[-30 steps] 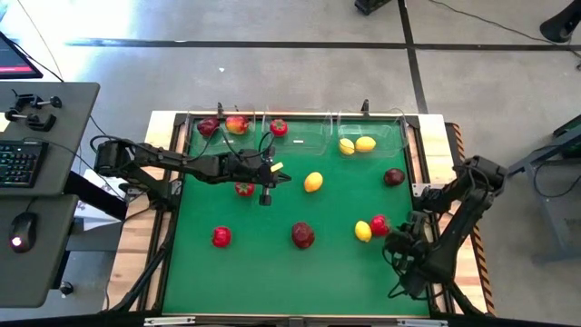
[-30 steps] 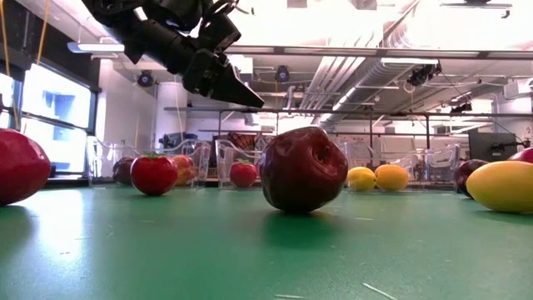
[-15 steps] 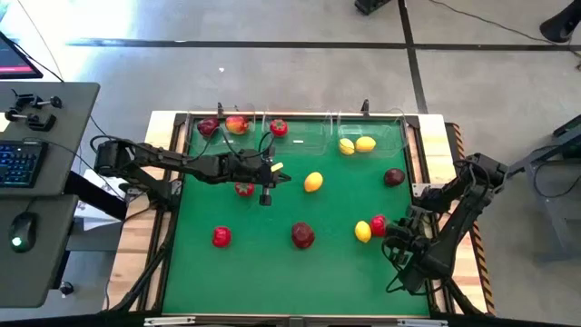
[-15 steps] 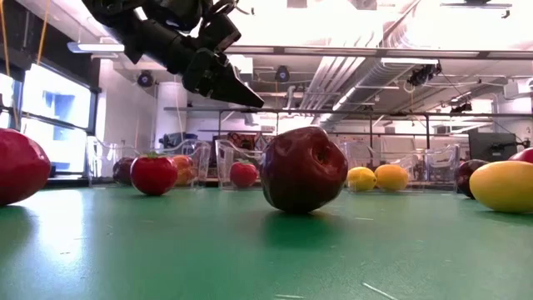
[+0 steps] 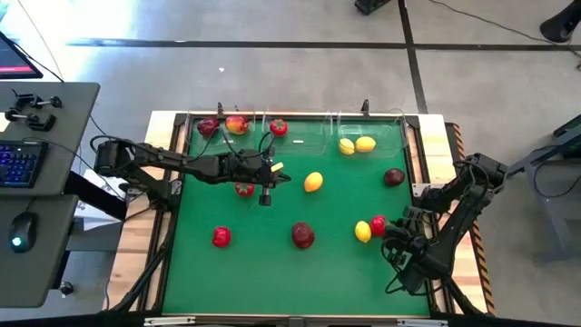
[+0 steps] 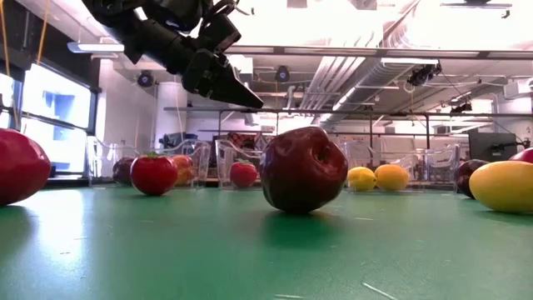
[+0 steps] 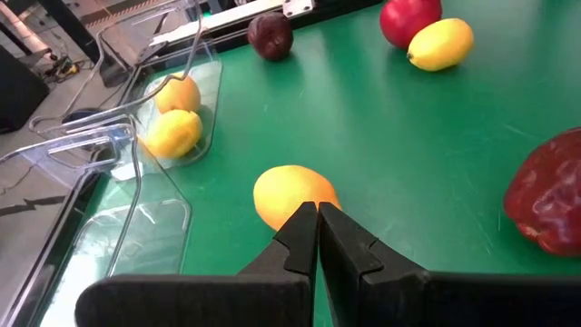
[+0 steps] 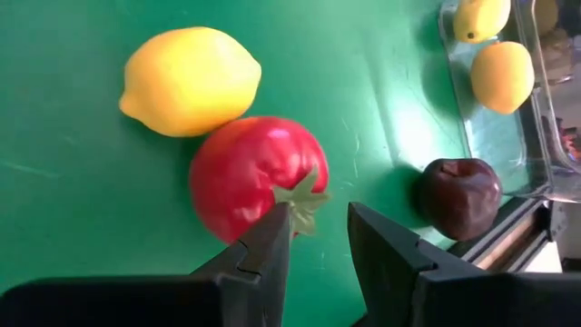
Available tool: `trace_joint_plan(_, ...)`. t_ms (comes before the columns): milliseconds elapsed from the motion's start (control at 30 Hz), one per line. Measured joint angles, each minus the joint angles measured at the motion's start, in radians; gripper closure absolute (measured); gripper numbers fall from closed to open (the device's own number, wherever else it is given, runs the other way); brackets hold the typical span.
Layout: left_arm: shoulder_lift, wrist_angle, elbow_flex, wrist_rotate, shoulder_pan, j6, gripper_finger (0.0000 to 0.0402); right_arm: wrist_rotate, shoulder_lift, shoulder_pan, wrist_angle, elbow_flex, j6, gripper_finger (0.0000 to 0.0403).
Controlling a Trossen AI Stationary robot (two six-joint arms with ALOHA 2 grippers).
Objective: Sort produce into baskets
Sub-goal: Put the bottom right tomato into the middle transparent bin
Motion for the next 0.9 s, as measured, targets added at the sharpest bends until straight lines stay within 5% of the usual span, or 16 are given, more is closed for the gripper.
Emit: trace_joint_plan(900, 0.000, -0.001, 0.000, 0.000, 0.000, 0.000, 0.0401, -0.041, 0.000, -0.004, 0.113, -0.052, -0.059, 0.0295)
